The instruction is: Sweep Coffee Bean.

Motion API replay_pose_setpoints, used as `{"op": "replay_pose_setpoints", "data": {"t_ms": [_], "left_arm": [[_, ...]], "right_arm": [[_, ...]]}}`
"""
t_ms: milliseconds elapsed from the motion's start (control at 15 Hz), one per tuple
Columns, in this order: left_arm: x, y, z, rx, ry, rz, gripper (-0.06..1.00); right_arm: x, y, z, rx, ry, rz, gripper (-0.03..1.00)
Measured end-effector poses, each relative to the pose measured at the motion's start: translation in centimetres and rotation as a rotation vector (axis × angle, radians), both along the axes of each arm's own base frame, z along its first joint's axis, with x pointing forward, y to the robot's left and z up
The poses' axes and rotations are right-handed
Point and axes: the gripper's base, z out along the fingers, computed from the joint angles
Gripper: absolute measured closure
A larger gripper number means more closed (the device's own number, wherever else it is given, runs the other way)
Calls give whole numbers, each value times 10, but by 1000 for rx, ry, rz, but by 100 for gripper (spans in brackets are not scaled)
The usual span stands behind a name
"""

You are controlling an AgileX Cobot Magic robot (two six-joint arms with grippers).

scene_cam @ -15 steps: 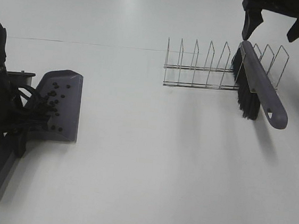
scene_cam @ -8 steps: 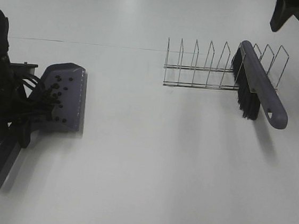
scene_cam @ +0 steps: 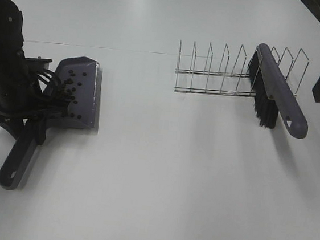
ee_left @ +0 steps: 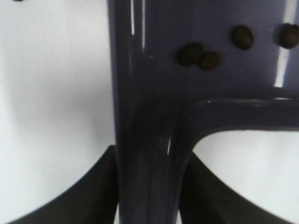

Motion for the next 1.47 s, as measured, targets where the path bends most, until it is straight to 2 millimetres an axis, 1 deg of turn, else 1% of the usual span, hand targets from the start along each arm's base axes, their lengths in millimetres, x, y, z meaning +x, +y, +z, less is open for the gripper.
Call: {"op": "replay_pose_setpoints", "data": {"t_ms": [67, 133, 200, 333, 400, 467, 533, 600, 667, 733, 867, 933, 1000, 1133, 1267, 1333, 1400, 1467], "left_arm": [[7, -2, -10, 1, 12, -12, 62], [8, -2, -10, 0, 8, -20, 62], [8, -2, -11, -1, 7, -25, 62], [9, -3, -10, -9, 5, -22, 62], [9, -4, -10, -17, 5, -14, 59], [9, -5, -10, -28, 4, -6, 47], [9, -5, -10, -31, 6, -2, 30], [9, -5, -8, -35, 2, -1, 21], [8, -5, -7, -35, 2, -1, 10], [9, -6, 4, -42, -22, -2, 4], [8, -5, 30, -58, -82, -4, 4], [7, -5, 39, -64, -101, -5, 4], [4, -4, 57, -68, -136, -11, 4], [-6, 0, 101, -76, -228, -29, 4], [-23, 8, 148, -57, -331, -58, 7], [-34, 14, 171, -45, -384, -69, 9], [-41, 16, 182, -39, -409, -72, 10], [-69, 26, 211, -31, -491, -61, 12]], "right_arm": [[-26, -1, -7, 7, 7, -2, 10], [-38, -2, -8, 11, 1, -2, 10], [-49, -2, -8, 13, -10, -3, 10], [-62, -3, -6, 15, -34, -3, 10], [-70, -4, -2, 17, -63, -2, 10], [-78, -5, 1, 19, -92, -2, 10], [-86, -5, 5, 22, -124, -2, 10], [-94, -6, 9, 24, -149, -2, 10], [-98, -6, 11, 25, -163, -1, 10], [-114, -7, 18, 24, -187, 6, 10], [-131, -8, 23, 14, -215, 32, 10], [-135, -8, 23, 11, -226, 40, 10], [-145, -9, 23, 6, -257, 52, 10], [-164, -10, 12, -7, -288, 78, 10], [-182, -12, -4, -12, -306, 88, 10], [-191, -12, -13, -12, -317, 91, 10], [-195, -12, -18, -9, -323, 91, 10], [-208, -12, -32, 4, -352, 91, 10]]}}
